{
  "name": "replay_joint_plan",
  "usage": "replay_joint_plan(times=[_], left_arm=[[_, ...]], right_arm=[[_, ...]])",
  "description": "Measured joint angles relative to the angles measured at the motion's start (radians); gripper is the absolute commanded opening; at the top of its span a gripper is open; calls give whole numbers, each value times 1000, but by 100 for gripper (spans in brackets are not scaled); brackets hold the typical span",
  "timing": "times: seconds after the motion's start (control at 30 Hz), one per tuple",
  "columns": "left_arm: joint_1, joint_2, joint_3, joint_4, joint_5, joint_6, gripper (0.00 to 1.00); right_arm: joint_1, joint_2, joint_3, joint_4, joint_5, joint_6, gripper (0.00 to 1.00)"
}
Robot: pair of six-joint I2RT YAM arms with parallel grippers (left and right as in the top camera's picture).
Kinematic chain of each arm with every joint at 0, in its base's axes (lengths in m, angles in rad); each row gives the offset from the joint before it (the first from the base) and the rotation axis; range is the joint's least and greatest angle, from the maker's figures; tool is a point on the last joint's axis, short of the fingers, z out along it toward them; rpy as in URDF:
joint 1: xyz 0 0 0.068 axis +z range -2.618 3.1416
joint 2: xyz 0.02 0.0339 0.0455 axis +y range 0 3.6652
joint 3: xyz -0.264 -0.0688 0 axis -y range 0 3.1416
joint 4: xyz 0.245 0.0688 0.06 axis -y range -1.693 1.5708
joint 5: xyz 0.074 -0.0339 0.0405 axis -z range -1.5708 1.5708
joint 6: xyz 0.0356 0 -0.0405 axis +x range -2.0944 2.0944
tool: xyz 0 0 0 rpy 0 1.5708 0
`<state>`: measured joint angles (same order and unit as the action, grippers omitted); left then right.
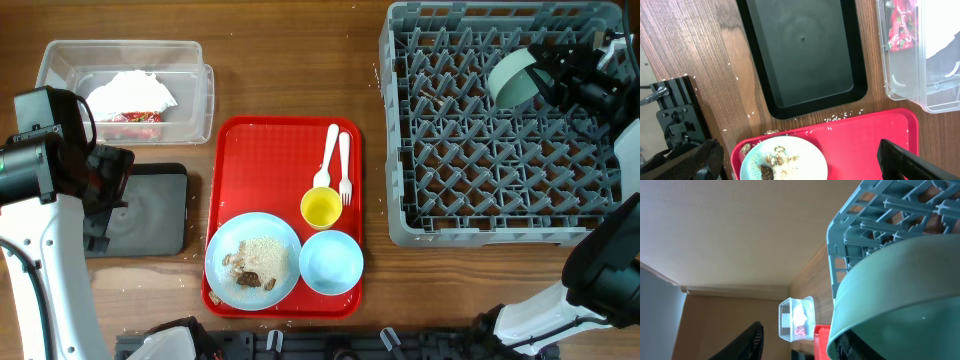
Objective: Sort waste into correct bins and load items into the dishwasher rack
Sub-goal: 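Carry the mint bowl with the right gripper to the rack's far corner, then lower the mint bowl into the rack and open the right gripper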
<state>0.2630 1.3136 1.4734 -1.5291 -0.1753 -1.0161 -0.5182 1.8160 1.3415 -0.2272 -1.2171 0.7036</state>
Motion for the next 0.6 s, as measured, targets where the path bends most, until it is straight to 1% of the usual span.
replay_joint_plan(times=[0.03,0.17,0.3,0.43,0.53,0.6], left_arm=[[0,0,0,0,0,0,100],[0,0,0,0,0,0,100],[0,0,0,1,0,0,100],[0,0,0,0,0,0,100],[0,0,0,0,0,0,100],[0,0,0,0,0,0,100]], right_arm=[[0,0,0,-2,3,-7,40],[3,0,0,-12,14,-30,40],[27,0,0,-111,61,-80,40],[74,0,0,-232,177,-153,40],[98,0,0,-289,269,-201,40],[121,0,0,-296,335,-244,40]])
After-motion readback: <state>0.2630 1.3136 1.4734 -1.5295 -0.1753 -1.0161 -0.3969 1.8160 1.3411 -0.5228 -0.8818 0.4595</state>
